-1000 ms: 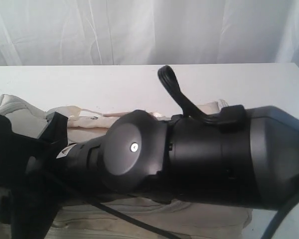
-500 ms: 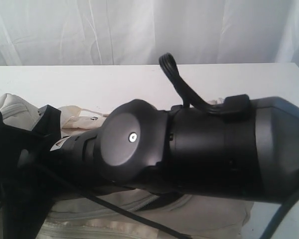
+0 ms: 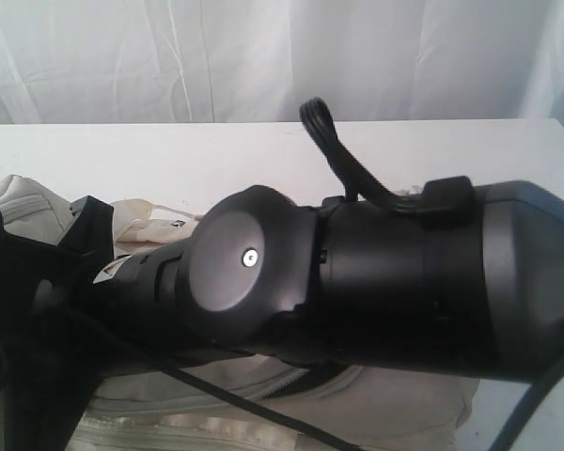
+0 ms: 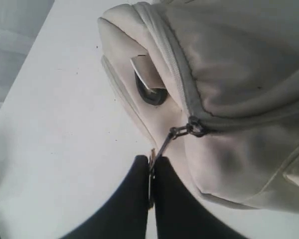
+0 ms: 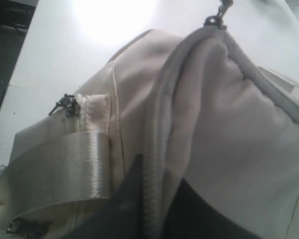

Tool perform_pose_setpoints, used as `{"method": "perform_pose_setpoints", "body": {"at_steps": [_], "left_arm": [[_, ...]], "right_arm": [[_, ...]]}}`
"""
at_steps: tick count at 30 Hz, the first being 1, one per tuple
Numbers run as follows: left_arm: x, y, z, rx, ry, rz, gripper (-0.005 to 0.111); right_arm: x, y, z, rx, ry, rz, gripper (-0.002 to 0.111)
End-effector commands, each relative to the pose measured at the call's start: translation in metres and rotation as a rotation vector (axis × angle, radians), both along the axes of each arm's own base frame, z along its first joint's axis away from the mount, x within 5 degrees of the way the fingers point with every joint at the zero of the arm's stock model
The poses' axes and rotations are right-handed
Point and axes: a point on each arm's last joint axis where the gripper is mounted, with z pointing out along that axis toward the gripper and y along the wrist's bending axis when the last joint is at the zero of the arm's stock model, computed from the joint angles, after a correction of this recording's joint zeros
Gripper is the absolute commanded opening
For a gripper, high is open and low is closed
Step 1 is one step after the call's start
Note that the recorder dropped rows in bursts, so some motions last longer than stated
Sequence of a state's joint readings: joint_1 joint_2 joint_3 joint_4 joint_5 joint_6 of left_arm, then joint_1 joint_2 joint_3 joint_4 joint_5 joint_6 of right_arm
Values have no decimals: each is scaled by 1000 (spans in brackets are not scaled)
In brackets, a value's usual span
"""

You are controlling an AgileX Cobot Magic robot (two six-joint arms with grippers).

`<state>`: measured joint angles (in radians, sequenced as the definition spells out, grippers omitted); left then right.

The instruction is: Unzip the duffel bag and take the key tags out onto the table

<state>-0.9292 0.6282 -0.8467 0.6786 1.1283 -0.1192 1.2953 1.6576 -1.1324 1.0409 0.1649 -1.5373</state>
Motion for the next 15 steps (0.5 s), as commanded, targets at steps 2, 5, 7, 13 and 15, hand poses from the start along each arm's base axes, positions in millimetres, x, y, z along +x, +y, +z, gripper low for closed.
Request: {"method": "perform_pose_setpoints", "body": {"at_steps": [2,5,7,13,15], "left_arm": [[3,18,8,128,-91,114,0],[3,19,9,147,-102,108,0],[3,19,9,163,-100,94,0],[4,18,10,180,-108,64,0],[4,16,10,173,-114,40,0]], "right_arm": [[-1,-1,9,23,-14,9,1],[-1,-1,9,19,-14,18,1],[-2,-2,11,24,-17,18,1],[-9,-8,18,7,-27,98,1],[-11,-10,21,11,-22,106,1]]}}
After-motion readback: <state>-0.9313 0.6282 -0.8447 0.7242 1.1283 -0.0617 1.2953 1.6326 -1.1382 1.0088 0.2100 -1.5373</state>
